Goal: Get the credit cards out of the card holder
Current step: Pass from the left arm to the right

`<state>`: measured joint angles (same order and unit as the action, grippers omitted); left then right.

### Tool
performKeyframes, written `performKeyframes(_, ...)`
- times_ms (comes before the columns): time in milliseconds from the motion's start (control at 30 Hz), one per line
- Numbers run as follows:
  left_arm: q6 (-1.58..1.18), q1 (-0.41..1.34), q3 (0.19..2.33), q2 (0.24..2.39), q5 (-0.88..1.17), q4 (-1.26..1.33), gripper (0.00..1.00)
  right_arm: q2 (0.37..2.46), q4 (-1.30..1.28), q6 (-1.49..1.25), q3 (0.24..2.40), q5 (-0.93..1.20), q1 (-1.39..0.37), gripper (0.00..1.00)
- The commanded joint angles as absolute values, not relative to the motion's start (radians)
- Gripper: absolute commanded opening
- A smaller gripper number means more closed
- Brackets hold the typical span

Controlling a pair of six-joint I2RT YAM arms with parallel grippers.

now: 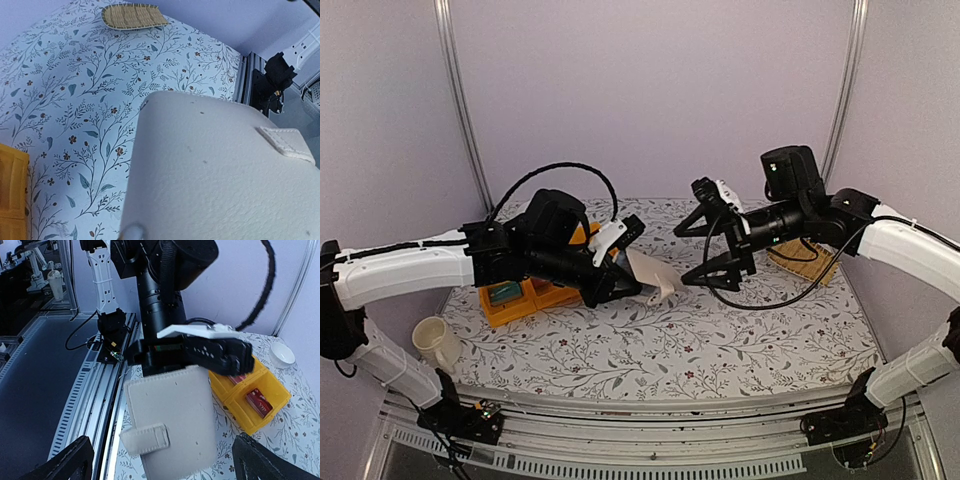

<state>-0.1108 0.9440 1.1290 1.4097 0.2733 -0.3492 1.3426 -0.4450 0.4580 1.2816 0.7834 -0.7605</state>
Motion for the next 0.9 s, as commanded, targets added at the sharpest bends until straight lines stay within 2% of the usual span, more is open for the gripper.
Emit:
performKeyframes(0,-0.170,0.928,1.183,1.437,0.243,-0.448,0.00,1.326,-0.166,0.400,1.230,0.412,-0.929,0.99)
performKeyframes(100,-0.226,0.917,1.198,1.438,0.258,-0.435,0.00,1.264,0.035,0.446,1.064,0.152,-1.024,0.99)
performKeyframes(167,-0.244,0.912,1.207,1.441,0.261,-0.436,0.00,1.241,0.102,0.494,1.000,0.089,-1.055,0.99)
performKeyframes(467,-0.235,0.910,1.215,1.442,0.308,-0.426,0.00,1.391,0.079,0.520,1.059,0.000,-1.096,0.99)
performKeyframes(600,-0.212,0.910,1.218,1.431,0.316,-0.431,0.00,1.473,-0.033,0.470,1.171,0.074,-1.041,0.99)
performKeyframes(867,-0.070,0.915,1.177,1.378,0.401,-0.441,0.00,1.494,-0.207,0.452,1.264,0.395,-0.931,0.72)
